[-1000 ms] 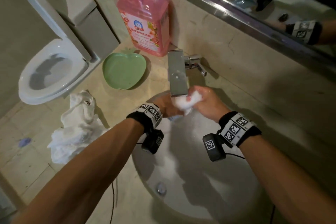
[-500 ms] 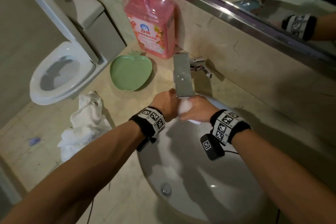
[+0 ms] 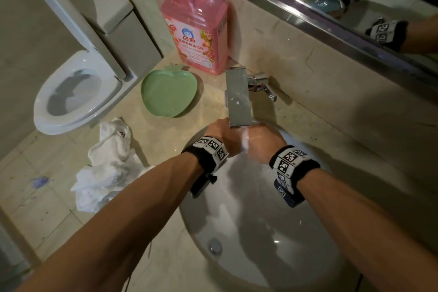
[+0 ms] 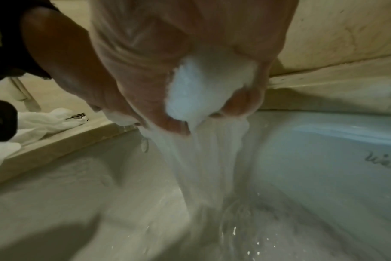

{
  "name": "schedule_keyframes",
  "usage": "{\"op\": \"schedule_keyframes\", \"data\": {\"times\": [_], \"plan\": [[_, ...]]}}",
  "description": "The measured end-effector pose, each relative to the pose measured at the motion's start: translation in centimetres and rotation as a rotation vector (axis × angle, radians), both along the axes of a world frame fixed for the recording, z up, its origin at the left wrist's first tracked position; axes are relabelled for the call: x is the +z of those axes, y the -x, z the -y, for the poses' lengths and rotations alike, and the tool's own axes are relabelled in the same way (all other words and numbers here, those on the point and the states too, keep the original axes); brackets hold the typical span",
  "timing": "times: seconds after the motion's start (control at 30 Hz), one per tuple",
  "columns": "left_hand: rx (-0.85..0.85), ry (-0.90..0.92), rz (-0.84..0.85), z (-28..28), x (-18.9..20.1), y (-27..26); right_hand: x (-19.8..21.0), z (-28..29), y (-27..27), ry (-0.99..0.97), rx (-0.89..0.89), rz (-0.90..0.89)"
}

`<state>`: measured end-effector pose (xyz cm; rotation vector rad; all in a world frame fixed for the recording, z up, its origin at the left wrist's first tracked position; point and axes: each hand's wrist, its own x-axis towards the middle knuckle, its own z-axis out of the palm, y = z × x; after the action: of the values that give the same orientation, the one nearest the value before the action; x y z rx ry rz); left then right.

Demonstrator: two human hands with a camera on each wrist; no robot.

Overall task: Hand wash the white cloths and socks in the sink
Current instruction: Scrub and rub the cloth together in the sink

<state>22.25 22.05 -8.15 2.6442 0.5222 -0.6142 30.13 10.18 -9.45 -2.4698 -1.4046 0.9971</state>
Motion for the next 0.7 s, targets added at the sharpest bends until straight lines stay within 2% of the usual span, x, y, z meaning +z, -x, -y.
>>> {"op": "schedule_keyframes", "data": {"times": [0.13, 0.23, 0.33, 0.37, 0.43, 0.53, 0.7], "plan": [[0.045, 0.15, -0.024, -0.5, 0.4, 0.1, 0.7, 0.3, -0.2, -0.07, -0.066, 0.053], [0.054, 0.24, 0.028, -1.5, 0.6, 1.0, 0.5, 0.5, -0.7, -0.142, -0.099, -0.12], [0.107, 0.525, 0.099, -2.3, 1.0, 2.5, 0.8, 0.9, -1.0, -0.233, -0.162, -0.24], [0.122, 0.567, 0.086, -2.5, 1.0, 3.0, 1.3, 0.9, -1.0, -0.282, -0.195, -0.273], [0.105, 0.512, 0.085, -2.6, 0.9, 4.0, 2.1, 0.9, -0.7, -0.362, -0.238, -0.329], [0.118, 0.436, 0.239, -2.7, 0.5, 5.6, 2.1, 0.8, -0.4, -0.417, -0.296, -0.392], [0.229, 0.278, 0.352, -2.1, 0.3, 6.5, 1.9, 0.3, 0.6, -0.406, -0.334, -0.271]]}}
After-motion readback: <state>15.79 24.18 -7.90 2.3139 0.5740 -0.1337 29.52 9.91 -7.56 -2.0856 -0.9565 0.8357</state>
